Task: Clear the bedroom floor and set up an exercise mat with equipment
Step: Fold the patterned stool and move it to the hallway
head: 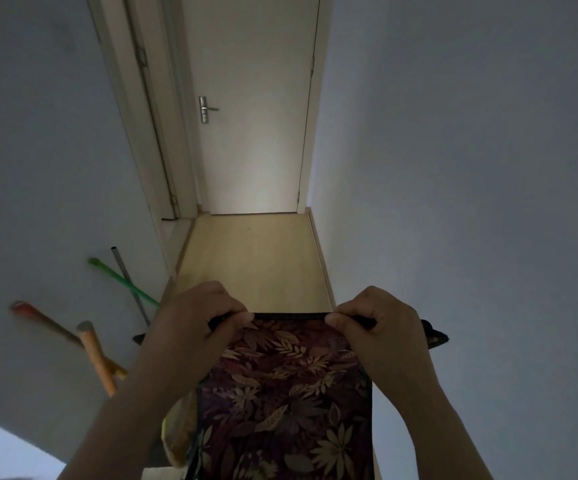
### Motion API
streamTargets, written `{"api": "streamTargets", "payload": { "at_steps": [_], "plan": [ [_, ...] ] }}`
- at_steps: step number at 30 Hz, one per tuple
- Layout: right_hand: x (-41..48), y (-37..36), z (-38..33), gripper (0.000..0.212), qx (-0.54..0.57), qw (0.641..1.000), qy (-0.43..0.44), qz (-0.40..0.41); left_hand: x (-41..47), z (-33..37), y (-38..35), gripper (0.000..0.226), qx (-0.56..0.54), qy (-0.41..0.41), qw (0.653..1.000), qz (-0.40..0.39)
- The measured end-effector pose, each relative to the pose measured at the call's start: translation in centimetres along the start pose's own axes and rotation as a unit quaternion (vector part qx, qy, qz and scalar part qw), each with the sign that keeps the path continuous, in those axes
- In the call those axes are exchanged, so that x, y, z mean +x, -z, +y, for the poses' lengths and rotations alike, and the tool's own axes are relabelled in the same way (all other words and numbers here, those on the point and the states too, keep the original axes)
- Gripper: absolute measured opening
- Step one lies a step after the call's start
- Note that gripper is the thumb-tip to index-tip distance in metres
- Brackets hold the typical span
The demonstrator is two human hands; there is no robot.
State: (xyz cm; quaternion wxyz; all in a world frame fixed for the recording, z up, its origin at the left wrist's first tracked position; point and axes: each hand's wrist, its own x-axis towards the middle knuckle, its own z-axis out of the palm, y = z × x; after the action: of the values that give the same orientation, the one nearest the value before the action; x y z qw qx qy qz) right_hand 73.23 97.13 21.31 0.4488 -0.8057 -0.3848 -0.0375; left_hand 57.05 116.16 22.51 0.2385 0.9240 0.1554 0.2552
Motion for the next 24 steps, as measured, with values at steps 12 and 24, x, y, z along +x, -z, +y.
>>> {"api": "streamTargets", "payload": {
  "at_steps": [12, 24],
  "plan": [
    [16.4, -9.8, 4.3, 0.004, -0.013, 0.999, -0.028, -0.014, 15.3, -13.0, -2.9, 0.017, -0.02, 0.009, 1.0, -0.011],
    [30.6, -16.0, 6.6, 0.004, -0.041, 0.997, -0.065, 0.006, 30.6, -22.9, -4.2, 0.015, -0.032, -0.029, 0.998, -0.047]
  ]
}}
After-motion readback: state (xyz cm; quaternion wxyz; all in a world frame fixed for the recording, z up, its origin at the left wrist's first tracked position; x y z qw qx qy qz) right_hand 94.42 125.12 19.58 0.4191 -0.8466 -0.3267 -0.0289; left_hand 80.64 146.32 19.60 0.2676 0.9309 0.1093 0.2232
